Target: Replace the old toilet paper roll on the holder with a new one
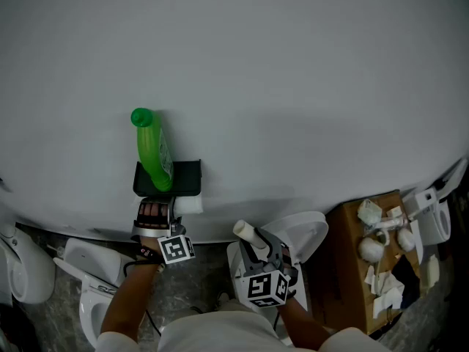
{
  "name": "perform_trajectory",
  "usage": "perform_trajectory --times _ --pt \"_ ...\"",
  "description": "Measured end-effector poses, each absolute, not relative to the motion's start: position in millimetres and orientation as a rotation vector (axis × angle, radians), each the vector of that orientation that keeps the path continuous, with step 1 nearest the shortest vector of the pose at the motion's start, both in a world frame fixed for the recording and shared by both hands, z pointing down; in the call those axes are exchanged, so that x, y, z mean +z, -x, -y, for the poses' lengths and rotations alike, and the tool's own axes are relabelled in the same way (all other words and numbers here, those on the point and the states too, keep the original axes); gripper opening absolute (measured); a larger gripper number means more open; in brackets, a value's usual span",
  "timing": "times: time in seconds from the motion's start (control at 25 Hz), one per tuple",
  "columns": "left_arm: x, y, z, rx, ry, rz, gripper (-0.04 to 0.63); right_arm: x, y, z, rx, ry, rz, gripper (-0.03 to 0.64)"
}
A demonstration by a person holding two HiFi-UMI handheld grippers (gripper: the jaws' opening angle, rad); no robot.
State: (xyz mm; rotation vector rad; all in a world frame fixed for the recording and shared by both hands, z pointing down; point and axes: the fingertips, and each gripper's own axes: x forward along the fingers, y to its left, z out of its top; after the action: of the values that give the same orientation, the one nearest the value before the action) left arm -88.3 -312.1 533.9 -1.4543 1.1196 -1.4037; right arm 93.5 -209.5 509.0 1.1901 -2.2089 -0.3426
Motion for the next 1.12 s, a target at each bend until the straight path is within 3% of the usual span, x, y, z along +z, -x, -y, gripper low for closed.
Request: perform_trajectory --times 0.44,1.12 --pt "533.0 128.7 306.3 -1.448 1.425 -1.163 0.339 505.5 -79.5 208.0 -0.36 -1.179 2.218 0.176" --pt "525.8 112.8 283.1 -1.386 1.684 -1.209 0.379 500.7 -72.4 192.8 -0.357 -1.199 2.182 0.176"
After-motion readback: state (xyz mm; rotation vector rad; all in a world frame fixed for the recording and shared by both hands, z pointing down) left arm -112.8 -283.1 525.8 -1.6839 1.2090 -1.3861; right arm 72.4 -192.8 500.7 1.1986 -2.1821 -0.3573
